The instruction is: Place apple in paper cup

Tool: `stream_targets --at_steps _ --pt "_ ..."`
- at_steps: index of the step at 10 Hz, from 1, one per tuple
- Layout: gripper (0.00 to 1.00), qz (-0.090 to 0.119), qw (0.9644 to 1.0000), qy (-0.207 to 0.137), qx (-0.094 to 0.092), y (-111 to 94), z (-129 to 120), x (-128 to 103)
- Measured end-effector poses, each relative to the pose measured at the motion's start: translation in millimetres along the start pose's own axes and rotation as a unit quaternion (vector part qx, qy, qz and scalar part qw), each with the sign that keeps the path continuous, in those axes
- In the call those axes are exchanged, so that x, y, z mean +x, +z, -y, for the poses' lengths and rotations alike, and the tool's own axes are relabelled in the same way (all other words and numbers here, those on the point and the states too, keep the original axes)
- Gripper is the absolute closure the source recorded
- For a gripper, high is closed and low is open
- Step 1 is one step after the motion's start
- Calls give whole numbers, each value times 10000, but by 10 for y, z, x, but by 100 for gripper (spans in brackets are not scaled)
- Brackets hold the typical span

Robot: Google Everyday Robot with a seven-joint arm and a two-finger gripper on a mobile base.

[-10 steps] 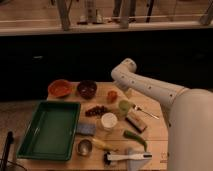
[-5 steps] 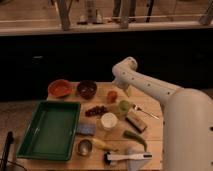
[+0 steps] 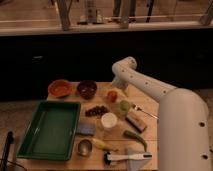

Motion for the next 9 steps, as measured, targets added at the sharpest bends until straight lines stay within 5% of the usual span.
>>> stream_targets --at_steps 9 --pt "23 186 9984 -487 225 268 154 -211"
